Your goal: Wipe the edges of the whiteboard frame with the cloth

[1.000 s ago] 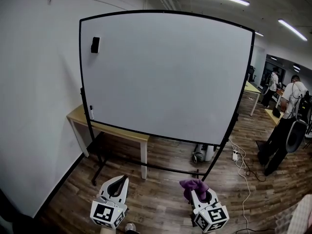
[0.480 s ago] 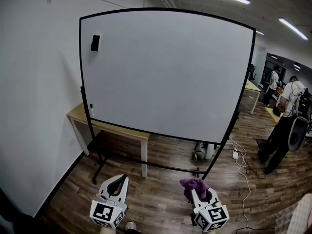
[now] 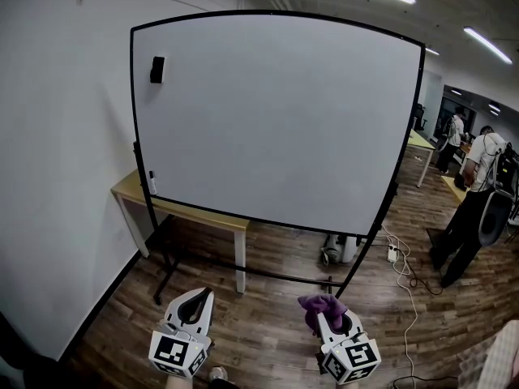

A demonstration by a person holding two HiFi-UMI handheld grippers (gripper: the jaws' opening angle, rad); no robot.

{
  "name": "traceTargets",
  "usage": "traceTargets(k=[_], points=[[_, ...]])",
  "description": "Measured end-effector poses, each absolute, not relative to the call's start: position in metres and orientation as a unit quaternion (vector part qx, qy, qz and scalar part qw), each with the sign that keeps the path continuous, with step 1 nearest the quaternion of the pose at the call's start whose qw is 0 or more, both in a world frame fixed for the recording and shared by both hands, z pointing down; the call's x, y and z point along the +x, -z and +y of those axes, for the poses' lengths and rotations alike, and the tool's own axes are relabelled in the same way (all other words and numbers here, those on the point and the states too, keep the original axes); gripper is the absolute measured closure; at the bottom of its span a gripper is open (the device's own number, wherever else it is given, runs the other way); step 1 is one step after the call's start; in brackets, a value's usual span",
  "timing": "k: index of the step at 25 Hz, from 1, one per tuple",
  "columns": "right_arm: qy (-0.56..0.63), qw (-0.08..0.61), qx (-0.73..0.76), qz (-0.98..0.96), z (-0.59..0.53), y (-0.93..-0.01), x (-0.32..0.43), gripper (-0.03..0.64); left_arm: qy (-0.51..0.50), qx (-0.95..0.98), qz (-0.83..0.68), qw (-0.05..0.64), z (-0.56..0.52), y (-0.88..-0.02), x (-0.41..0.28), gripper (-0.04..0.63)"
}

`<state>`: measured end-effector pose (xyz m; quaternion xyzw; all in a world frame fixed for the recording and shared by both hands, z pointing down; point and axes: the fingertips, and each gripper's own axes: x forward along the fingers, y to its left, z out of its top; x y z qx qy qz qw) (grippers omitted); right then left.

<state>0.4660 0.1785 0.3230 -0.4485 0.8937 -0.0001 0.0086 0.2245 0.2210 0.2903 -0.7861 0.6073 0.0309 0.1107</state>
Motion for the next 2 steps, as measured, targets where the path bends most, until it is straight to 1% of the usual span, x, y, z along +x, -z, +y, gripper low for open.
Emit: traceTargets(k=[2], points=[[-0.001,0.009,-0.449,0.894,0.1773,-0.3225,0.4659,0.541,-0.030,-0.787,0.606,0.111,0.2194,-0.2897,0.2251,0.577]])
